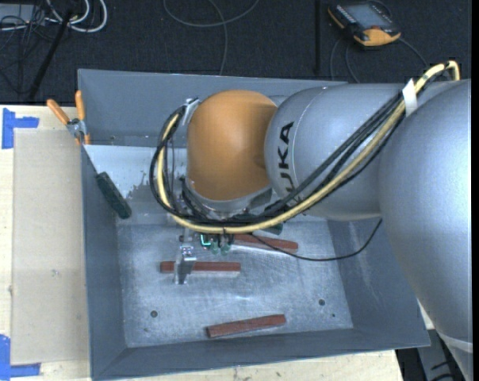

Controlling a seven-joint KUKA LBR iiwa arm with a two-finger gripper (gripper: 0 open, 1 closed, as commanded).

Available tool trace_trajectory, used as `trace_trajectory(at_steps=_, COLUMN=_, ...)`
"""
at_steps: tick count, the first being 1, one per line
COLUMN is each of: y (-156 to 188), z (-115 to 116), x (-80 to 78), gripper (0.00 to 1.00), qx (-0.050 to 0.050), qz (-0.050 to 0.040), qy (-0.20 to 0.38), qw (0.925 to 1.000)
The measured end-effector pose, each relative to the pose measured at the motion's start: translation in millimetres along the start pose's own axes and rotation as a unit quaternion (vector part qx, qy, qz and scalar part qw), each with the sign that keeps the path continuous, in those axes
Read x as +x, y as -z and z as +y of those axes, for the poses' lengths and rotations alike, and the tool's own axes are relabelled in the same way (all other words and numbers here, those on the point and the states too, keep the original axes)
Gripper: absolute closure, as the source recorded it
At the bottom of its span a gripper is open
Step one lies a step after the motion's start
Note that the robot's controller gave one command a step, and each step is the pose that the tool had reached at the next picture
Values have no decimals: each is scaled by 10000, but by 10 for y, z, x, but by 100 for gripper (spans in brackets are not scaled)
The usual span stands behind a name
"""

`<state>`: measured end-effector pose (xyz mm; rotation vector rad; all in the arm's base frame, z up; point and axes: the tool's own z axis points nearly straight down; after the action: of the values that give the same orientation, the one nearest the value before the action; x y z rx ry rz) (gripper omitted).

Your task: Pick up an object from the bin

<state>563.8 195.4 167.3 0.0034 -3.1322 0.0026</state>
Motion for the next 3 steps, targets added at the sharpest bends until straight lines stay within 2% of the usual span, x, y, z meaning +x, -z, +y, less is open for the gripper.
trace_trajectory(at_steps=1, y=41, z=-7, x=-21, gripper=0, qx=-8, qz=-37, qy=-16, qw=10000)
trace_trajectory(at_steps=2, y=-918, z=-346, x=-172, gripper=100, qx=-29, qz=-85, qy=-337, qw=9994)
trace_trajectory(at_steps=3, y=-918, z=-346, x=-172, gripper=100, qx=-30, qz=-84, qy=-339, qw=9994)
